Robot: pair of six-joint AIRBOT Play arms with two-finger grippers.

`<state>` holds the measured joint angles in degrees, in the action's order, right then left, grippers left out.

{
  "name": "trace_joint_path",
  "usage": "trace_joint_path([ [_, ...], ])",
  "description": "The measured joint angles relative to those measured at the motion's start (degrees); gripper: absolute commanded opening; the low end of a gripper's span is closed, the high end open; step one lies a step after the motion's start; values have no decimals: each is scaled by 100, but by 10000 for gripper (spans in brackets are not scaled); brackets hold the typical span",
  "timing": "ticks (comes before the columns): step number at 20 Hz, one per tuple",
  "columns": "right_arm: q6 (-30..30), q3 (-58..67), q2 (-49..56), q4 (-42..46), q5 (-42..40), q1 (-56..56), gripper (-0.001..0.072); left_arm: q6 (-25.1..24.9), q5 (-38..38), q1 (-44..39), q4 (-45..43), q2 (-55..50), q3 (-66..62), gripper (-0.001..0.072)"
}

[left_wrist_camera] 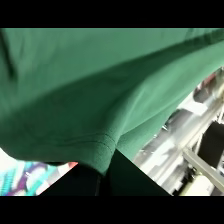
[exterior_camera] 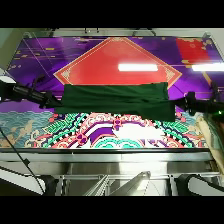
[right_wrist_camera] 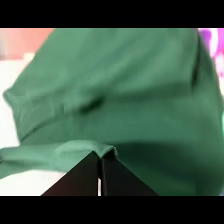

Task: Fold the shirts.

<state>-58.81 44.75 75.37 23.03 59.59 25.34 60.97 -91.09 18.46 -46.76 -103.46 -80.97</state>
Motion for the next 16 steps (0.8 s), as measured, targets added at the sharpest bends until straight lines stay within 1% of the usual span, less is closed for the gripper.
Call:
trace_joint_path([
  [4, 20, 1132, 997, -153, -299, -420, 25, 245, -146, -87, 28, -601, -706, 24],
  [8, 37, 1967, 2020, -212, -518, -782, 25, 461, -236, -157, 22, -1366, -1231, 23],
  [11, 50, 2229, 2575, -214, -564, -920, 25, 568, -299, -232, 35, -1858, -1631, 23],
  [12, 92, 2277, 2706, -210, -570, -949, 25, 588, -363, -251, 50, -1980, -1792, -3],
  [16, 177, 2367, 2898, -160, -564, -992, 25, 608, -339, -267, 31, -2203, -2363, 5],
])
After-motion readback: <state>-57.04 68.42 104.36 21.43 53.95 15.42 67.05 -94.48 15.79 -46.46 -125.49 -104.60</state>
